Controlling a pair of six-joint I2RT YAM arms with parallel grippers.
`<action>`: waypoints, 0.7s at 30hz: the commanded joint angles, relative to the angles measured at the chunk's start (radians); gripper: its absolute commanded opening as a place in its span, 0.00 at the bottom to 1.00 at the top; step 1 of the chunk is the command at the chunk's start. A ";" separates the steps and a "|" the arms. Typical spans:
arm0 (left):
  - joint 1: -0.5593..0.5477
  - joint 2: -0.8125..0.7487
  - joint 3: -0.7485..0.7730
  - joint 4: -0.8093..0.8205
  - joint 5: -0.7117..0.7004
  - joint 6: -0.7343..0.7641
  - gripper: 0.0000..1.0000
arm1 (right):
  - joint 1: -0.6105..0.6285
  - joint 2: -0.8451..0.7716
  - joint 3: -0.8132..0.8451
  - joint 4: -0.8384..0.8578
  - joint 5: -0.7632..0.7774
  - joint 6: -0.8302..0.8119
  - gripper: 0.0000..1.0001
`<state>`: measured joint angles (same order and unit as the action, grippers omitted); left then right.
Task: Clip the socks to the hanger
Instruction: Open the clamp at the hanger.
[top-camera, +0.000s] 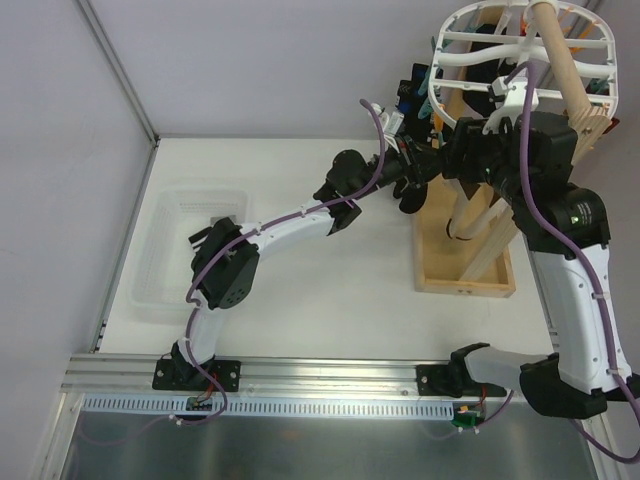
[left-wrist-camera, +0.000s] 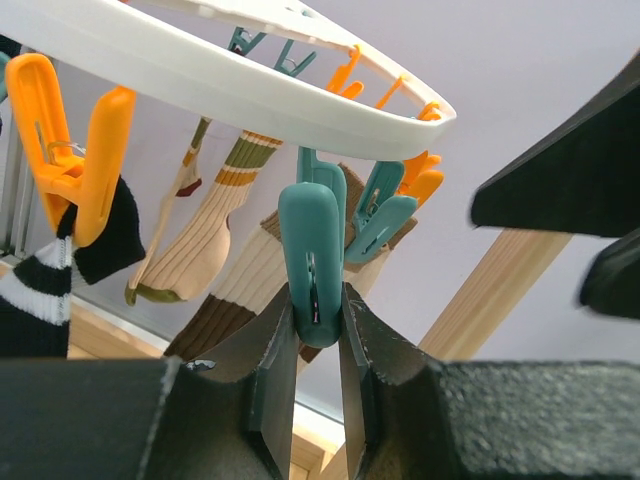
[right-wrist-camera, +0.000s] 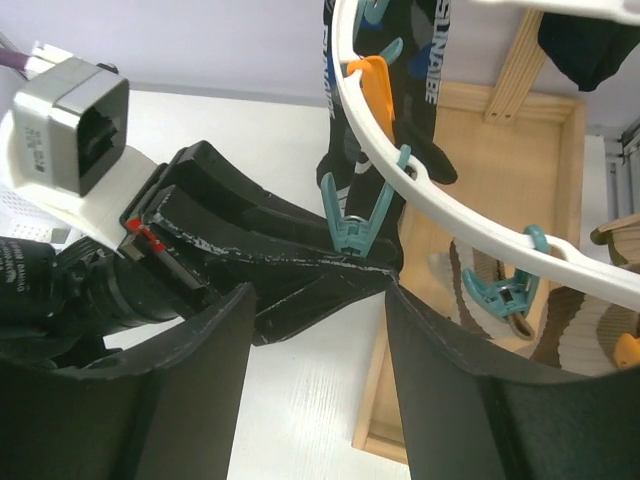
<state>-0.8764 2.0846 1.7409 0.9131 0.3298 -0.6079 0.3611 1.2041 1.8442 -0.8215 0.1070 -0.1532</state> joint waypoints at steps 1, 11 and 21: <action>-0.003 -0.077 -0.015 0.040 0.003 0.036 0.07 | 0.010 0.011 -0.007 0.039 0.016 0.041 0.59; -0.003 -0.101 -0.040 0.030 0.006 0.056 0.07 | 0.012 0.012 -0.083 0.160 0.079 0.041 0.65; 0.002 -0.104 -0.043 0.026 0.002 0.050 0.07 | 0.013 -0.011 -0.181 0.298 0.109 0.090 0.62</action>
<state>-0.8761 2.0491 1.7020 0.8951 0.3283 -0.5827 0.3676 1.2194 1.6703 -0.6239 0.1902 -0.0952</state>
